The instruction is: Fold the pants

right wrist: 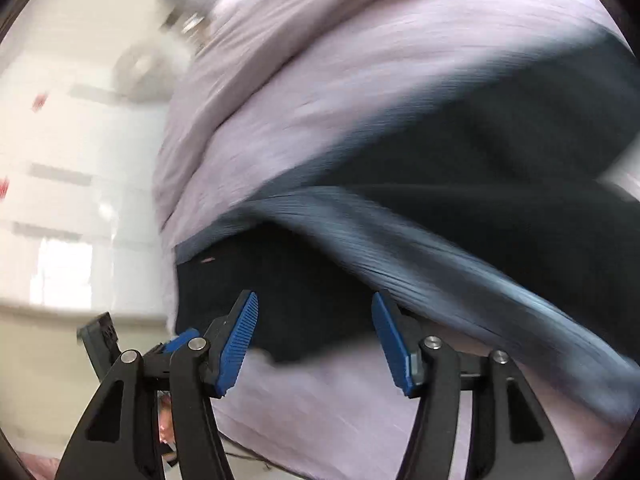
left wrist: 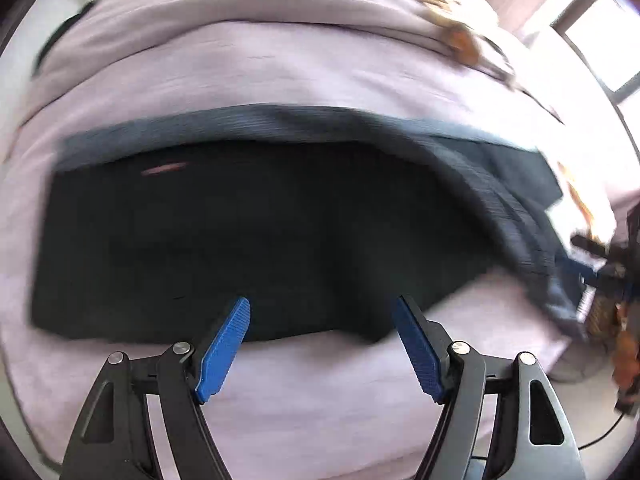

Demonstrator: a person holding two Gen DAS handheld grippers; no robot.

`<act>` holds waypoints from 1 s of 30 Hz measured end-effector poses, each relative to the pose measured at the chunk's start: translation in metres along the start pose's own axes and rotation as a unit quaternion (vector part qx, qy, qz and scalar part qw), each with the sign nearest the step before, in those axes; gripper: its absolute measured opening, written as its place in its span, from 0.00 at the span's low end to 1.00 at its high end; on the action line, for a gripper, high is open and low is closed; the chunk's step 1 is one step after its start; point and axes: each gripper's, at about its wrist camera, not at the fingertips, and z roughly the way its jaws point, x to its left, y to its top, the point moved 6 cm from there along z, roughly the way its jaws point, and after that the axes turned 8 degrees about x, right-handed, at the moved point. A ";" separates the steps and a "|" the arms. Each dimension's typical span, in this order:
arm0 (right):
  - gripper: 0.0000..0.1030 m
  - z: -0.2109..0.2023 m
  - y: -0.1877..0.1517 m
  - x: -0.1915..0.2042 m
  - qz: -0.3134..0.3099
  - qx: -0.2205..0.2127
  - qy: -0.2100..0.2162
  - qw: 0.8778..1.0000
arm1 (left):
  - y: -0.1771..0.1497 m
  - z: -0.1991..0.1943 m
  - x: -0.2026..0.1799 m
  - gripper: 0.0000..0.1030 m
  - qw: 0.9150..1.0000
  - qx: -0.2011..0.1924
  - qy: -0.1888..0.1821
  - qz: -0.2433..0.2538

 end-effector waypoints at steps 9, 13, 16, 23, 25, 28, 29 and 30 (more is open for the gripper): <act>0.62 -0.134 -0.090 -0.194 0.073 -0.011 -0.146 0.987 | 0.030 0.066 -0.162 0.73 0.994 0.059 -0.095 -0.018; 0.62 -0.133 -0.098 -0.191 -0.107 0.040 -0.228 0.967 | 0.031 0.095 -0.194 0.73 0.993 0.086 -0.080 -0.024; 0.62 -0.118 -0.104 -0.194 -0.194 0.073 -0.254 0.945 | 0.023 0.110 -0.207 0.73 0.993 0.098 -0.061 -0.036; 0.05 -0.110 -0.083 -0.204 -0.242 0.102 -0.210 0.942 | 0.026 0.109 -0.218 0.73 0.993 0.081 -0.054 -0.069; 0.05 -0.133 -0.054 -0.196 -0.237 0.070 -0.198 0.949 | 0.040 0.097 -0.223 0.73 0.993 0.065 -0.060 -0.073; 0.05 -0.173 0.014 -0.184 -0.246 0.013 -0.194 0.950 | 0.071 0.076 -0.228 0.73 0.996 0.020 -0.052 -0.066; 0.05 -0.179 0.029 -0.179 -0.252 0.001 -0.197 0.947 | 0.081 0.071 -0.229 0.73 0.997 0.009 -0.048 -0.064; 0.05 -0.188 0.057 -0.175 -0.262 -0.016 -0.202 0.944 | 0.098 0.063 -0.228 0.73 0.997 -0.008 -0.042 -0.064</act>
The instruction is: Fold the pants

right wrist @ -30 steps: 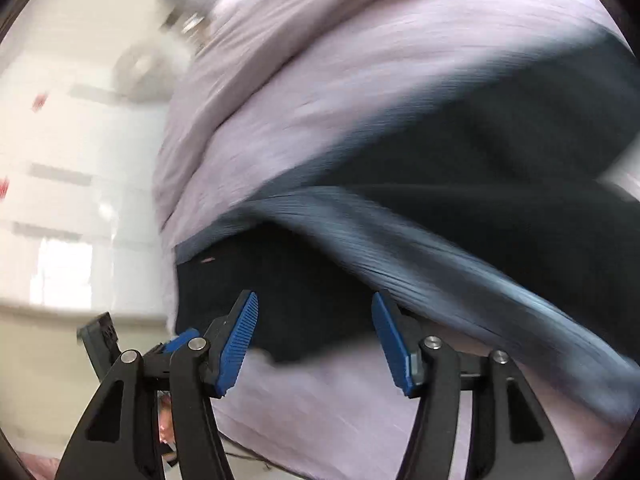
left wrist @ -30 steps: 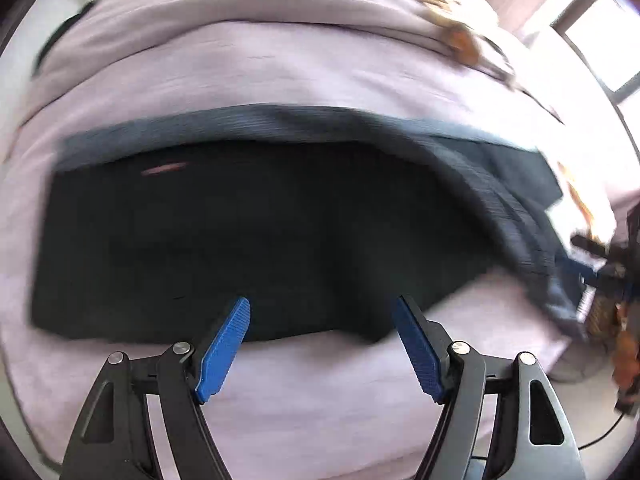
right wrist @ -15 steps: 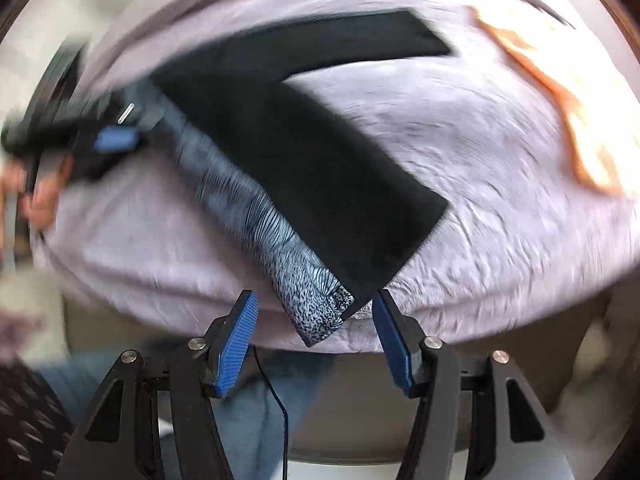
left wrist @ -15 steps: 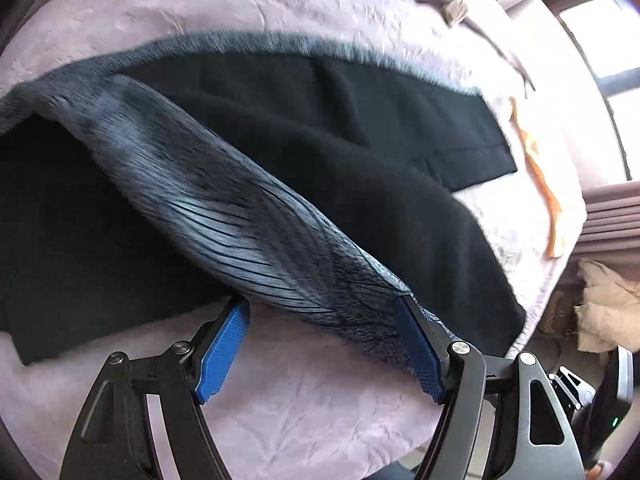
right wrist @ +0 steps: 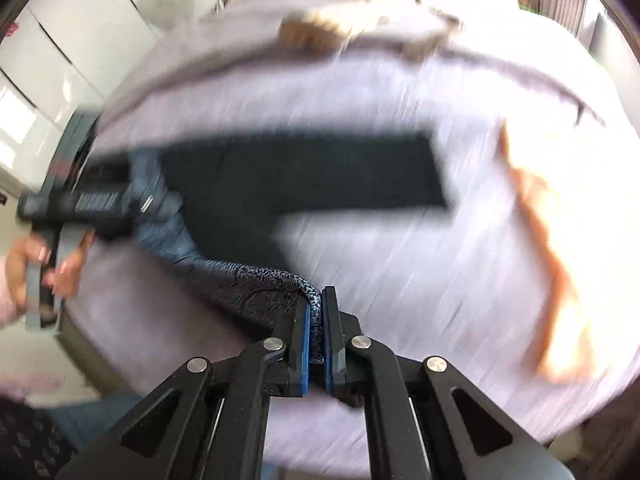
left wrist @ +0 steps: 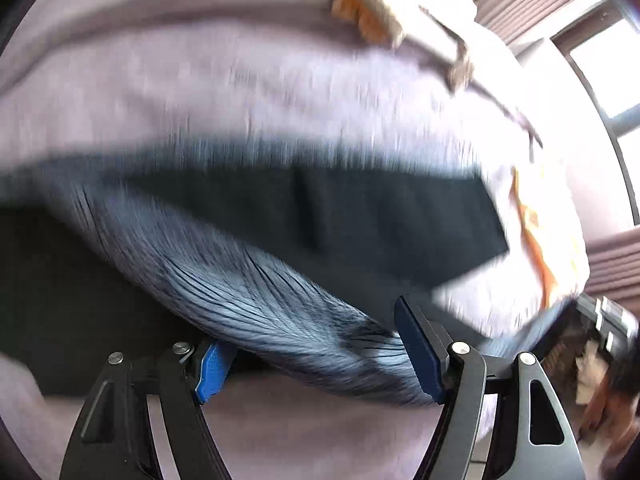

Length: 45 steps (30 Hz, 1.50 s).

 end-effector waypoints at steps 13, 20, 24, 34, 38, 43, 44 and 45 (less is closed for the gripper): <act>0.24 0.107 0.175 -0.097 0.108 0.026 0.033 0.993 | 0.052 -0.016 0.059 0.73 0.990 -0.057 0.125 -0.035; 0.41 0.089 0.073 -0.130 0.295 0.001 0.124 0.948 | 0.029 0.017 0.081 0.73 0.986 -0.019 0.146 -0.074; 0.43 0.114 0.039 -0.133 0.355 0.004 0.193 0.915 | 0.036 0.034 0.079 0.73 0.983 -0.011 0.171 -0.064; 0.08 0.113 0.016 -0.170 0.407 0.031 0.092 0.908 | 0.045 0.036 0.084 0.76 0.977 -0.013 0.207 -0.054; 0.14 0.071 0.043 -0.138 0.321 -0.021 0.132 0.938 | 0.051 -0.001 0.085 0.76 0.973 -0.071 0.211 -0.056; 0.55 0.102 0.125 -0.054 0.164 -0.005 0.112 0.980 | 0.072 0.026 0.114 0.76 0.963 -0.056 0.243 -0.102; 0.55 0.112 0.133 -0.048 0.156 0.000 0.112 0.981 | 0.075 0.035 0.118 0.76 0.961 -0.050 0.255 -0.099; 0.54 0.130 0.144 -0.040 0.144 0.012 0.104 0.984 | 0.077 0.044 0.119 0.76 0.957 -0.046 0.273 -0.089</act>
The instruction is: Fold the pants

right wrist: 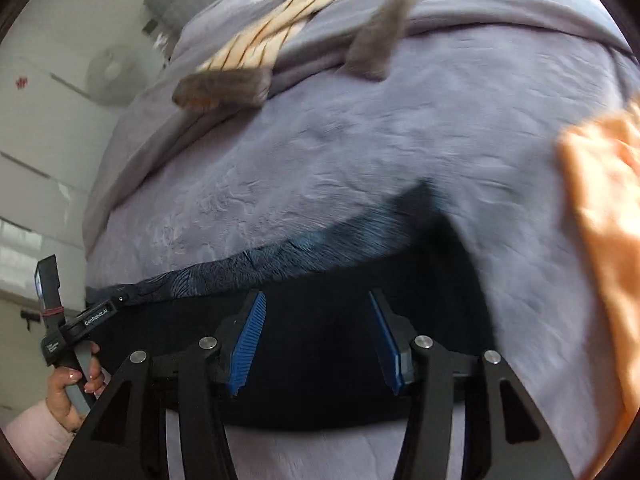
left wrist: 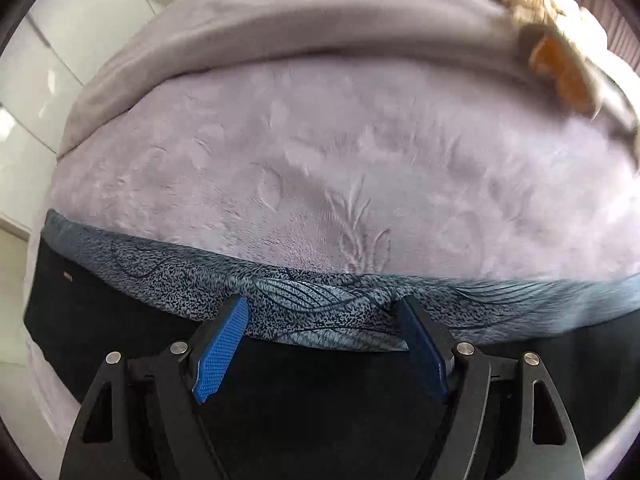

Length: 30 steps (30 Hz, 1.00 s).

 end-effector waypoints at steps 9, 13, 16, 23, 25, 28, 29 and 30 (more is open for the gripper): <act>0.01 0.005 -0.006 -0.068 0.064 0.010 -0.041 0.997 | 0.016 -0.001 0.054 0.82 1.000 0.004 0.011 -0.025; 0.19 -0.021 -0.024 -0.048 0.084 0.011 0.030 0.996 | -0.005 -0.019 0.095 0.82 1.000 -0.001 0.010 -0.024; 0.40 -0.015 -0.058 -0.002 0.082 0.037 0.133 0.987 | -0.026 -0.021 0.117 0.82 1.000 0.006 0.018 -0.018; 0.40 0.041 -0.048 0.122 -0.062 0.087 0.147 0.983 | -0.023 -0.003 0.122 0.82 1.000 0.002 0.009 -0.025; 0.40 0.059 -0.043 0.156 -0.103 0.105 0.146 0.978 | -0.010 0.012 0.122 0.84 0.999 -0.003 0.005 -0.036; 0.40 0.087 -0.040 0.196 -0.136 0.118 0.112 0.977 | 0.004 0.029 0.140 0.98 0.998 -0.011 -0.023 -0.061; 0.40 0.091 -0.040 0.200 -0.133 0.121 0.107 0.978 | 0.005 0.032 0.144 0.98 0.997 -0.004 -0.039 -0.065; 0.40 0.096 -0.043 0.204 -0.123 0.123 0.100 0.980 | 0.007 0.034 0.149 0.98 0.996 0.007 -0.062 -0.067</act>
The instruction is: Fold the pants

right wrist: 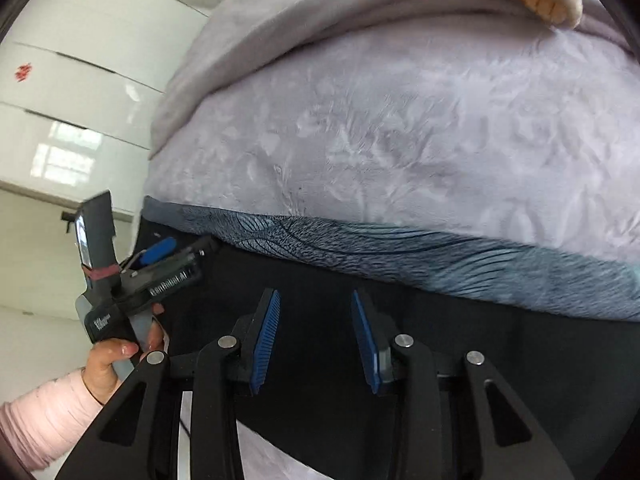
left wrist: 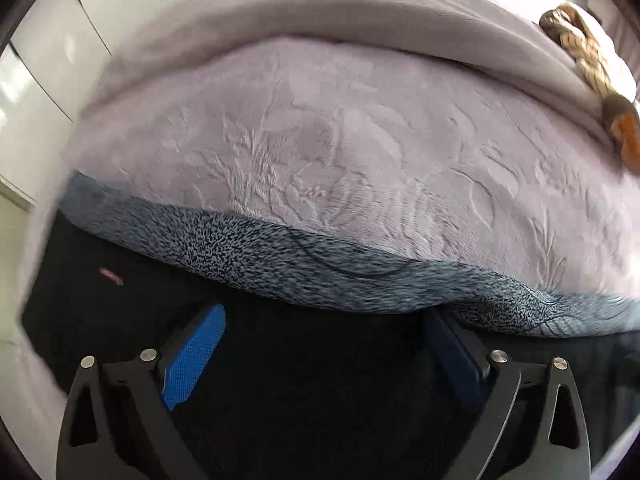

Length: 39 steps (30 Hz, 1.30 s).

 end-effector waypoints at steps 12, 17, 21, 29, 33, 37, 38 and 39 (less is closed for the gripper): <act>0.43 0.078 0.096 0.222 -0.172 0.040 0.045 0.983 | -0.018 -0.039 0.174 0.97 0.998 -0.052 0.016 0.030; 0.43 0.184 0.128 0.328 -0.274 0.122 0.035 0.953 | -0.046 -0.004 0.222 0.97 0.999 -0.033 -0.026 0.006; 0.43 0.253 0.140 0.366 -0.317 0.171 0.001 0.933 | -0.053 -0.005 0.219 0.97 0.997 -0.063 -0.018 0.029; 0.09 0.294 0.137 0.383 -0.319 0.227 -0.015 0.920 | -0.057 -0.010 0.235 0.97 0.995 -0.078 -0.051 0.021; 0.07 0.281 0.133 0.392 -0.347 0.225 -0.021 0.911 | -0.054 -0.010 0.231 0.97 0.995 -0.076 -0.054 0.023; 0.19 0.293 0.145 0.389 -0.317 0.233 -0.023 0.919 | -0.053 -0.007 0.229 0.97 0.995 -0.078 -0.046 0.034; 0.25 0.295 0.146 0.390 -0.317 0.235 -0.016 0.919 | -0.052 -0.007 0.228 0.97 0.995 -0.080 -0.044 0.037; 0.34 0.300 0.148 0.391 -0.320 0.239 -0.013 0.917 | -0.053 -0.007 0.227 0.97 0.995 -0.082 -0.042 0.039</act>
